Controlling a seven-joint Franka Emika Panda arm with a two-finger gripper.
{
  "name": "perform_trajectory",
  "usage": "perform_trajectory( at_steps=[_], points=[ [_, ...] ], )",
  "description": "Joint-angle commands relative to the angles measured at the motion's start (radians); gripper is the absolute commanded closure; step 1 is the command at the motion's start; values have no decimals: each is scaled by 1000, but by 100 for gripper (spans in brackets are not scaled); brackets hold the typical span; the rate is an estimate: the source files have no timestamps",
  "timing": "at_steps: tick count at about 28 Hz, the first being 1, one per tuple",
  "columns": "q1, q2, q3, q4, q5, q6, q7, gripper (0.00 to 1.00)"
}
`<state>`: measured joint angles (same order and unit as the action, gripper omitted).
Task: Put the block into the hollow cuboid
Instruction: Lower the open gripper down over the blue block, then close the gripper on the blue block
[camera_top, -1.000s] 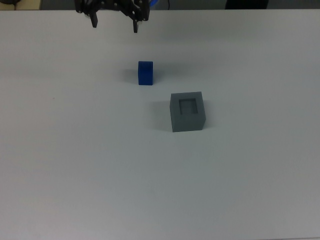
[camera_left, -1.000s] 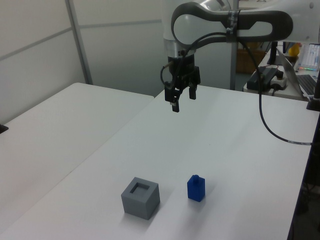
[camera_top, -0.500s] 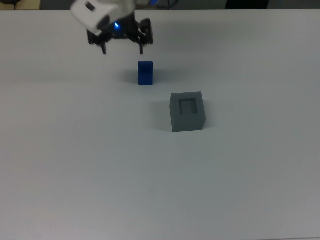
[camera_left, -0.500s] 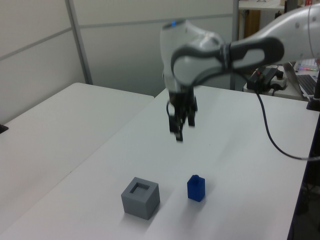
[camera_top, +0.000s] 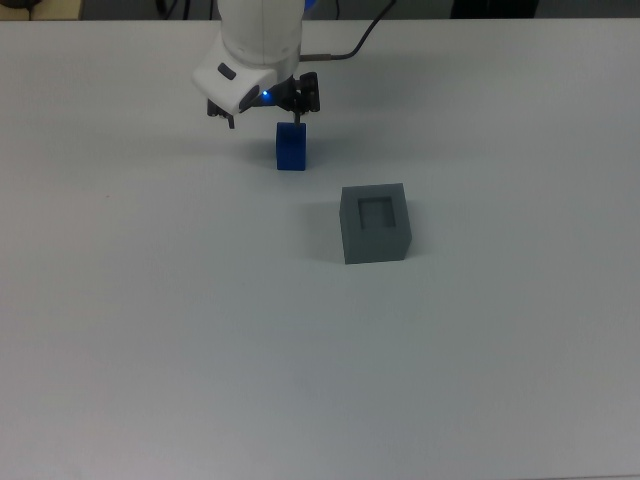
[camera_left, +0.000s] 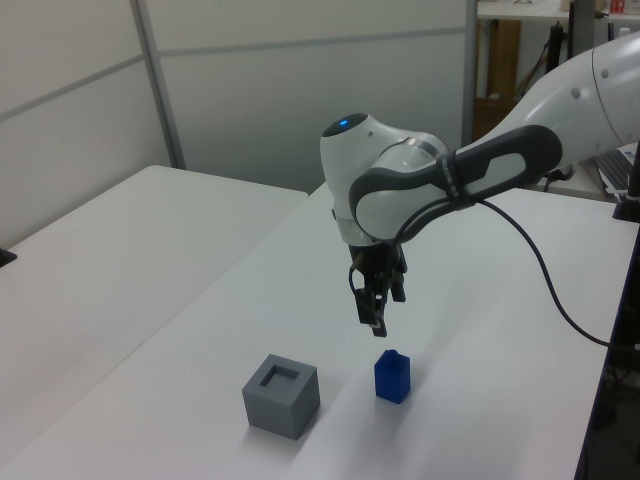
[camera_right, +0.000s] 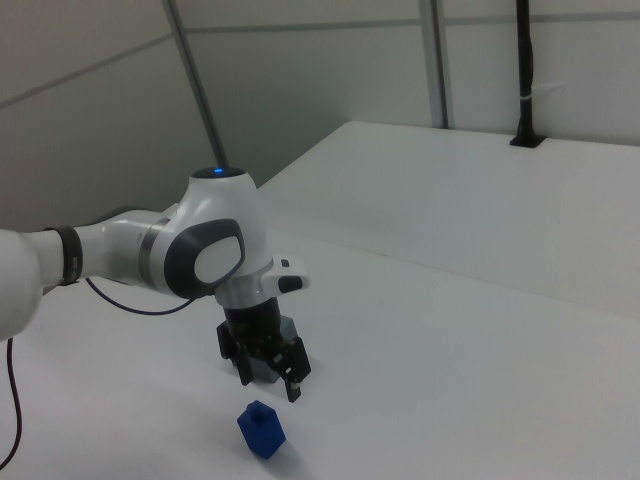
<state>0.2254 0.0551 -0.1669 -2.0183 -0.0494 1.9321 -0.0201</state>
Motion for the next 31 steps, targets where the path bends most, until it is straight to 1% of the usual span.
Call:
perform_trajectory(
  at_steps=[1,7,8,12,13,14,17,19,21,24,25,27,28,31],
  points=[
    [6,-27,13,-92,-18,94,-12,0],
    [11,-18,24,-126,-41,136,17,0],
    [14,-18,41,-128,-41,136,38,0],
    [14,-18,66,-132,-47,136,83,0],
    [14,-15,78,-140,-66,136,101,0],
    [14,-14,81,-140,-76,137,112,0],
    [14,-8,82,-140,-95,137,146,0],
    [15,8,83,-139,-107,137,169,4],
    [14,20,83,-135,-122,137,184,5],
    [14,51,84,-135,-164,139,218,5],
    [14,57,84,-134,-170,140,223,7],
    [14,63,84,-134,-175,145,224,15],
    [14,65,86,-134,-175,149,224,25],
    [15,60,89,-134,-175,148,223,36]
  ],
)
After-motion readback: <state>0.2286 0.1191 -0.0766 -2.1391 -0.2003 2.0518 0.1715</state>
